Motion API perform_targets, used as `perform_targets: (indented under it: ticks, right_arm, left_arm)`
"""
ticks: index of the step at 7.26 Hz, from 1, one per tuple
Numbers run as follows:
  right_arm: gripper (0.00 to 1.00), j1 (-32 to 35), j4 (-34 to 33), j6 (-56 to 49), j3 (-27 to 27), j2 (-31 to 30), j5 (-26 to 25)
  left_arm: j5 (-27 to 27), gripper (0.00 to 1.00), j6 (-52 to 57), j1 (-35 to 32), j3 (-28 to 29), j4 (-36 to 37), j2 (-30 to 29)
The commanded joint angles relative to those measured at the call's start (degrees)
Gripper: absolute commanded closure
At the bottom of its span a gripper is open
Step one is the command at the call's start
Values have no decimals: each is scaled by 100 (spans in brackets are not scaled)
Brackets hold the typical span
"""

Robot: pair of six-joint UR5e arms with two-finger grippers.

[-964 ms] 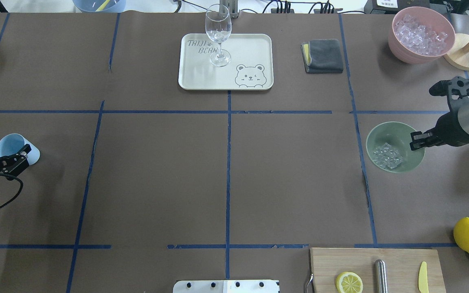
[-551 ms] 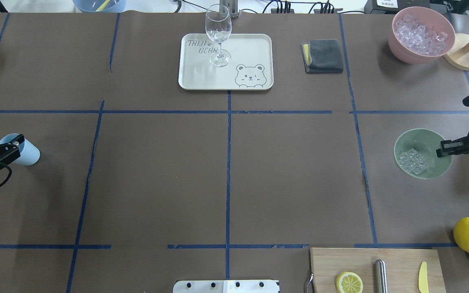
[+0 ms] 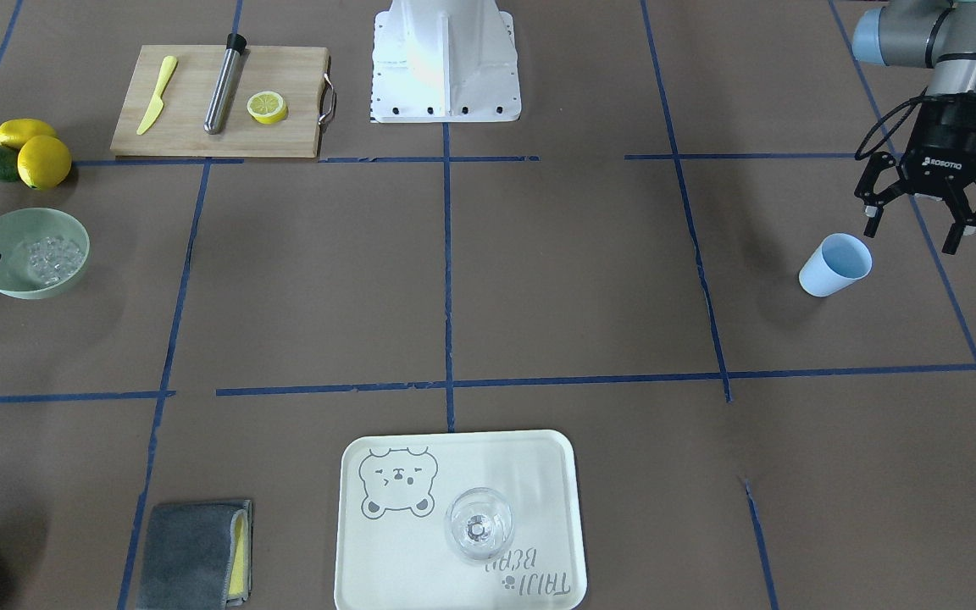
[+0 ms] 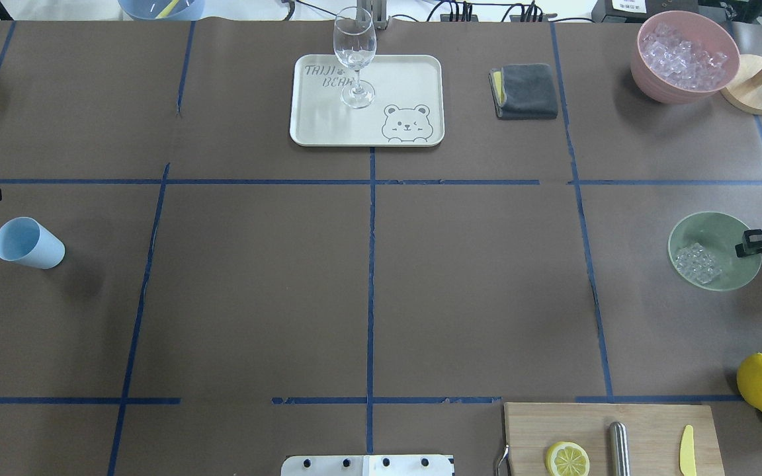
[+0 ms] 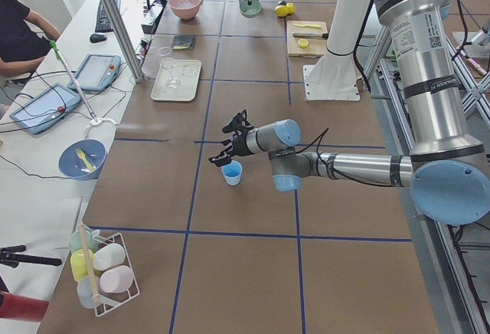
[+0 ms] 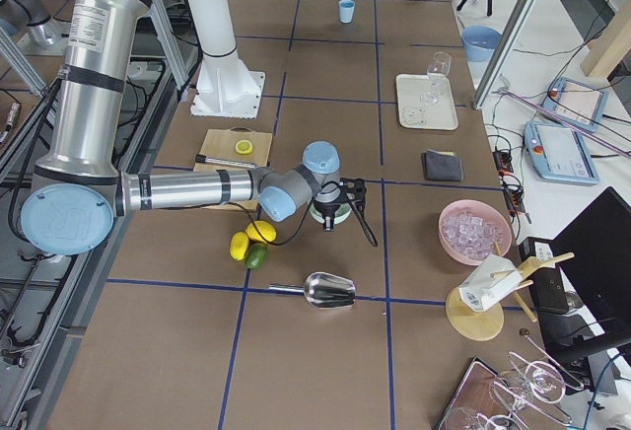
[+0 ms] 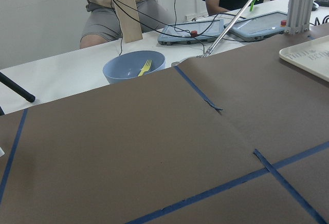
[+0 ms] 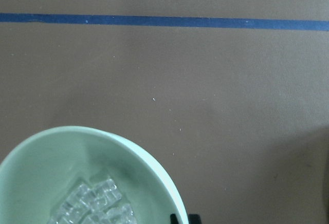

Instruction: Pour ice into bowl

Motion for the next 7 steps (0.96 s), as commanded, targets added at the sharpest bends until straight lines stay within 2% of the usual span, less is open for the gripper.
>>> perform_targets:
  ticks: [1,2,3,4,5,6,7]
  right_arm:
    - [100,2,187,14,-293,175,268]
    - [100,2,450,23,-504,228,305]
    - [100,2,627,23,-706,333,358]
    - [96,2,655,23,-778,343,437]
    - [69,2,655,23,-787,343,542]
    - [1,2,681,6,-726,361,656]
    - [0,11,742,5,-700,378,848]
  left_arm:
    - [-824,0,47,-377,-208,234,-43]
    - [-1517,0,108,-970,-209,401,-95]
    - [-1898,0,317,-1351,-209,412,-130]
    - [-1901,0,328,-1363,-209,412,-122]
    - [-1901,0,328,-1363,-183,412,-122]
    - [-1901,0,328,-1363,-183,412,-131]
    - [-1910,0,337,-1363,-191,429,-122]
